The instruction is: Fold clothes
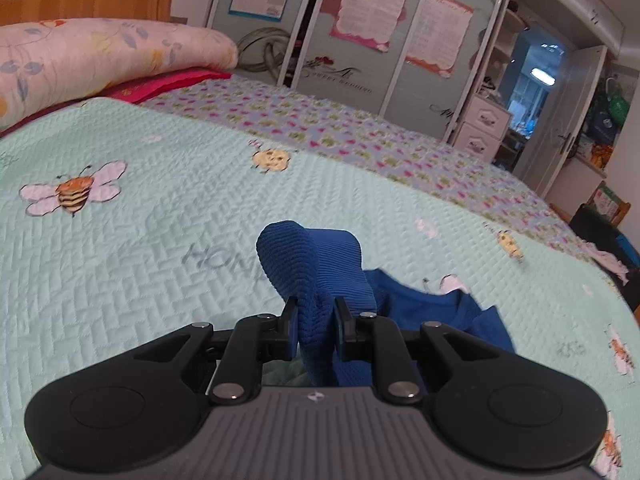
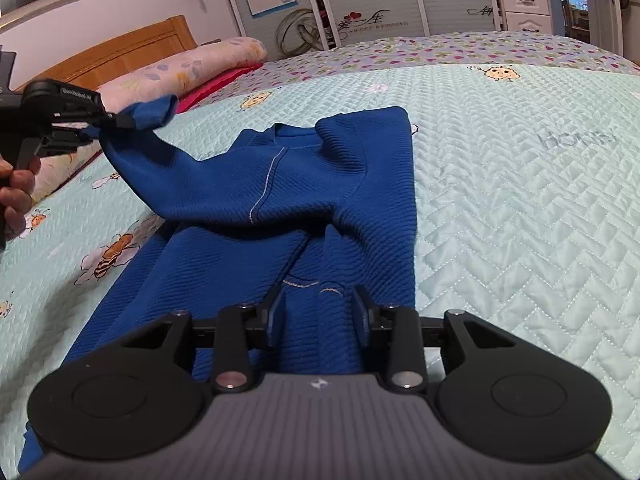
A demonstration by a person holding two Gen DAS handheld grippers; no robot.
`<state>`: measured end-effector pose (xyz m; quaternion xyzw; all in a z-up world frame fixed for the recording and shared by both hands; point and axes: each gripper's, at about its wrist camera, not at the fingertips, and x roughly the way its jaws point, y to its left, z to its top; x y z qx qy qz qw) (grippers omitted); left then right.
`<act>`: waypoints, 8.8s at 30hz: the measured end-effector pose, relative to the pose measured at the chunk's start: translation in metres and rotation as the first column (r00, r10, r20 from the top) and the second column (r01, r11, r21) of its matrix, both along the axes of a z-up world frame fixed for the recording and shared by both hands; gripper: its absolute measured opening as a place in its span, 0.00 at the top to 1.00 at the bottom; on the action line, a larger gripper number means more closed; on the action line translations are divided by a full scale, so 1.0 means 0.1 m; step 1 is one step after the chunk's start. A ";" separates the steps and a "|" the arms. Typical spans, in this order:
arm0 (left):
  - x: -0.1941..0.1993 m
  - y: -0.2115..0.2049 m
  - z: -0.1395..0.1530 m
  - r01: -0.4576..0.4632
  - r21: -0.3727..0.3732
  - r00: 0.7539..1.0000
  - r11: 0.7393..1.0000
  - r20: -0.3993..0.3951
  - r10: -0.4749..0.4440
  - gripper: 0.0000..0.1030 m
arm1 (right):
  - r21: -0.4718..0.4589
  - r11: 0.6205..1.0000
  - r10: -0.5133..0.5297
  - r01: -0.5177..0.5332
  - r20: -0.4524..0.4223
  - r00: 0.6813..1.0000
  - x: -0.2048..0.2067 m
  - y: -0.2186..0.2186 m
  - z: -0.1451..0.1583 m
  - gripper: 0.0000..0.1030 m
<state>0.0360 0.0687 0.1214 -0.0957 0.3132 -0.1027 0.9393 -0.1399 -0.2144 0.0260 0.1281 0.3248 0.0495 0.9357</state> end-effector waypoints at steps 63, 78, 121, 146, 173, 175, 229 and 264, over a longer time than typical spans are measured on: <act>0.77 -0.89 -0.54 0.405 0.133 0.913 0.904 -0.001 -0.409 0.50 | 0.645 0.753 -0.166 0.125 0.003 0.986 1.81 -1.22 -0.70 1.00; 1.05 -1.37 -0.77 0.649 0.146 0.760 0.746 -0.153 -0.631 0.50 | 0.654 0.747 -0.164 0.119 0.008 0.986 1.80 -1.25 -0.73 1.00; 0.43 -1.13 -0.75 0.562 0.197 0.826 0.803 -0.193 -0.530 0.97 | 0.607 0.792 -0.214 0.060 0.184 0.959 1.72 -1.24 -0.50 0.62; 0.40 -1.17 -0.83 0.531 0.210 0.847 0.821 -0.162 -0.506 0.95 | 0.501 0.860 -0.182 0.094 0.130 0.975 1.98 -1.26 -0.53 0.95; 0.53 -1.31 -0.65 0.527 0.165 0.850 0.833 -0.113 -0.515 0.59 | 0.549 0.826 -0.207 0.130 0.080 0.975 2.00 -1.31 -0.56 0.77; 0.61 -1.42 -0.67 0.531 0.179 0.847 0.828 -0.123 -0.517 0.58 | 0.550 0.825 -0.206 0.129 0.080 0.975 1.99 -1.31 -0.57 0.77; 0.41 -1.20 -0.60 0.406 0.103 0.913 0.908 -0.014 -0.407 0.62 | 0.420 0.898 -0.173 0.131 0.064 0.983 1.95 -1.21 -0.43 0.73; 0.06 -0.76 -0.75 0.270 -0.329 0.943 0.905 -0.097 -0.317 0.97 | 0.478 0.878 -0.041 0.012 0.052 0.998 2.04 -1.08 -0.50 0.80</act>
